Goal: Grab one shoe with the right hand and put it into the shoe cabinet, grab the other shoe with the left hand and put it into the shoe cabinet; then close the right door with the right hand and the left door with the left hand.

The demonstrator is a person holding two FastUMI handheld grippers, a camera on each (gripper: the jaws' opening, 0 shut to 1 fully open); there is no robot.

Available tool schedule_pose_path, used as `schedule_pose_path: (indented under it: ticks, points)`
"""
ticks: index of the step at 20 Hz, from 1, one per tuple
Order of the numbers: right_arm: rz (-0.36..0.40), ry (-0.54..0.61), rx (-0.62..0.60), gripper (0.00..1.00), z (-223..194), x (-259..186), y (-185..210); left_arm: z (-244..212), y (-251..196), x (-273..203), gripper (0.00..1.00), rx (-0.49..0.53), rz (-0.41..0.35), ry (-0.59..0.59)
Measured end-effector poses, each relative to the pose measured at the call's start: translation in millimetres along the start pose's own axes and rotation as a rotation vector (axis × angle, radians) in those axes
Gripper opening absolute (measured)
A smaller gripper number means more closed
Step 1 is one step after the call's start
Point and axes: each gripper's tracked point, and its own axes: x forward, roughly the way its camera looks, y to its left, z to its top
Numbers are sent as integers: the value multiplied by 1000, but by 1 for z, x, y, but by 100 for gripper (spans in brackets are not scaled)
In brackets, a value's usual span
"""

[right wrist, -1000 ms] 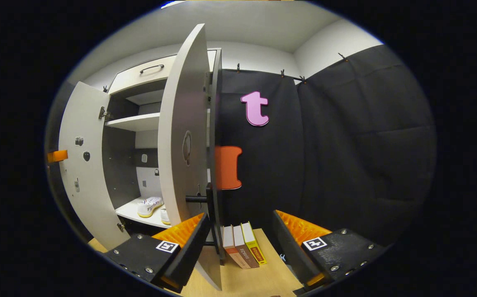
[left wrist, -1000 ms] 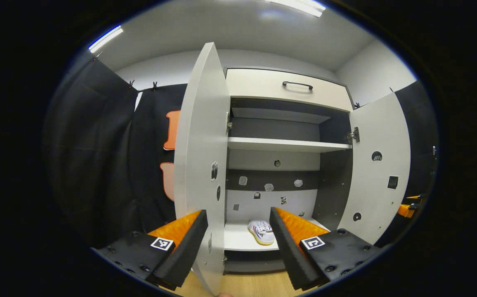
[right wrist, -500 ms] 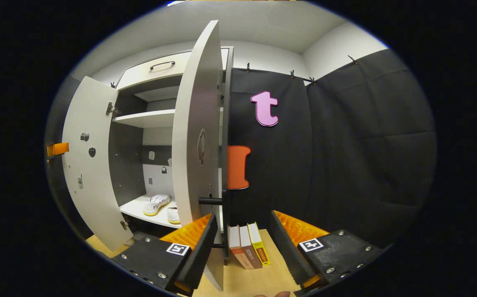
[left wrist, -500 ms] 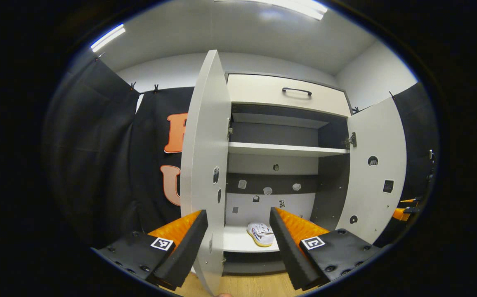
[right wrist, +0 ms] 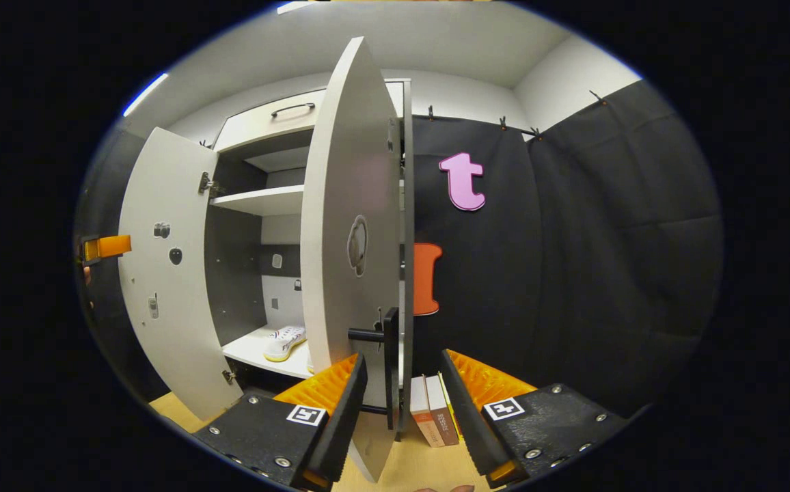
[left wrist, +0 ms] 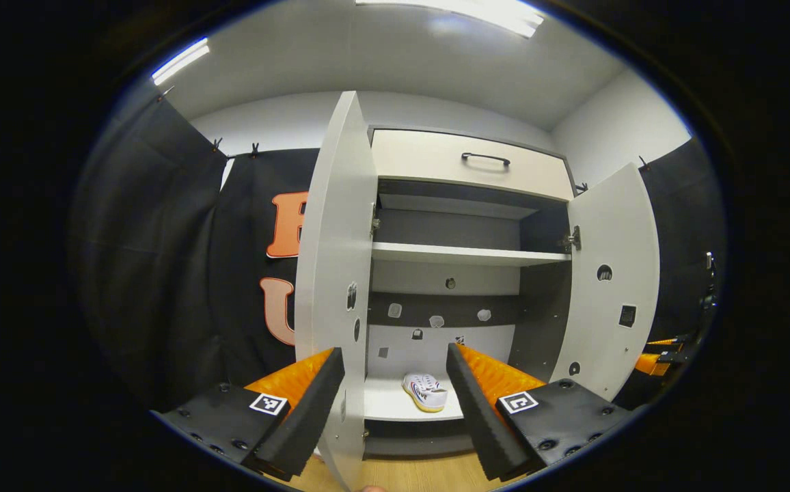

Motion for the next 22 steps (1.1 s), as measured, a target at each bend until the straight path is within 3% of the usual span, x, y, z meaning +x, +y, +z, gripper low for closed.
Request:
schedule_pose_path:
  ticks: [10,11,12,13,14,15,16,17,19,20,21,22]
  points:
    - [90,6,12,70,-2,28,70,15,54,-27,94,-8,30,-19]
    - [97,8,13,80,-5,36,78,15,60,-29,96,-8,32,-21]
    - [105,15,18,74,-7,40,86,17,66,-30,94,-5,35,-21]
    - [112,15,26,80,-9,48,95,17,73,-32,94,-2,39,-22]
    - [99,15,29,90,-12,57,101,17,79,-34,94,2,41,-21]
    - [70,14,26,92,-14,70,104,18,85,-35,94,5,42,-22]
    - [69,9,31,87,-14,79,111,19,91,-37,94,6,43,-22]
    - [71,16,41,99,-16,89,122,20,97,-37,94,7,43,-22]
    - [42,27,24,94,-22,105,131,18,113,-38,94,10,51,-18]
    - [35,30,12,98,-24,109,134,17,122,-40,96,12,58,-18]
    - [26,22,10,93,-21,115,138,17,132,-41,96,12,67,-17]
    - [23,23,8,95,-22,116,138,15,140,-43,97,10,73,-14]
